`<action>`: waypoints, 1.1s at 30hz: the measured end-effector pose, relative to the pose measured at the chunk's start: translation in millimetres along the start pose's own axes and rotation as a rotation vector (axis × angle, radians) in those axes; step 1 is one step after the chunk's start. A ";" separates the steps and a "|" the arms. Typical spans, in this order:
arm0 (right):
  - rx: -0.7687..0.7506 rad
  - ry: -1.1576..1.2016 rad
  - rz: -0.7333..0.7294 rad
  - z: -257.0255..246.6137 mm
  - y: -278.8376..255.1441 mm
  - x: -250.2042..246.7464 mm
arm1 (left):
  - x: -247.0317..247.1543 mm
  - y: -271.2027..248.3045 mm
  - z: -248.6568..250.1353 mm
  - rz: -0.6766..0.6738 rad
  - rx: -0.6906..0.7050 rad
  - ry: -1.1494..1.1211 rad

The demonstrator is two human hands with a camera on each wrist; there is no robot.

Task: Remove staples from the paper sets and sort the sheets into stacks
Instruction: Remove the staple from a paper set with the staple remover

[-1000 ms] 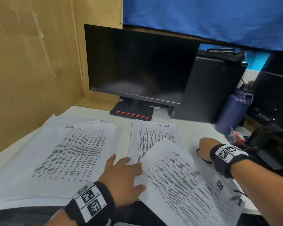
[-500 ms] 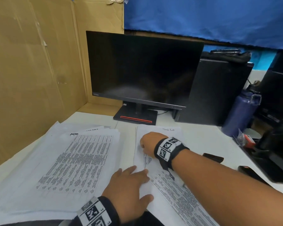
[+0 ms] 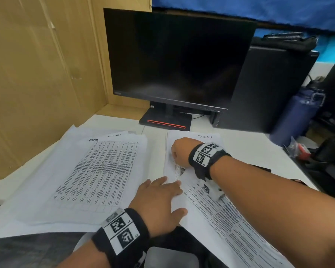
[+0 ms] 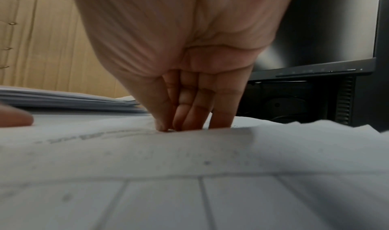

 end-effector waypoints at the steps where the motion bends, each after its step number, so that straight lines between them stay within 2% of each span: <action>1: -0.002 0.004 0.009 -1.1 0.1 -0.1 | 0.0 -0.3 0.1 -0.001 -0.002 -0.004; 10: -0.019 -0.001 -0.025 -10.4 4.1 -6.8 | 0.1 0.8 -0.9 0.006 -0.002 -0.006; 16: -0.014 -0.047 -0.027 -15.0 1.5 -2.9 | 0.5 0.1 0.2 0.060 0.050 0.027; 20: -0.014 -0.020 -0.018 -14.7 -15.8 -17.5 | 0.9 -0.7 -1.2 0.066 0.066 0.016; 23: 0.012 0.149 0.157 -11.8 -67.8 -64.9 | 0.4 -1.1 -1.7 0.064 0.077 0.010; 26: 0.005 0.375 0.365 -17.2 -164.4 -101.3 | -2.8 -0.3 -2.1 0.091 0.071 0.002; 27: -0.018 0.423 0.375 -21.3 -195.7 -98.7 | -2.5 0.6 -2.8 0.093 0.068 -0.003; 28: -0.042 0.459 0.339 -27.9 -223.8 -90.7 | -0.8 1.3 -3.7 0.089 0.069 -0.011; 30: -0.075 0.521 0.164 -47.8 -262.3 -54.5 | 3.6 2.5 -8.0 0.083 0.074 -0.034; 33: -0.125 0.482 -0.090 -81.3 -279.4 8.4 | 4.2 2.4 -10.6 0.077 0.067 -0.051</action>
Point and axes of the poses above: each hand's wrist, its own y-axis towards the middle knuckle, its own x-axis out of the palm, z = x × y, the point moved 8 cm from there along y, towards the middle knuckle, and after that the axes turned 11 degrees about -y, right-handed, at the moved point
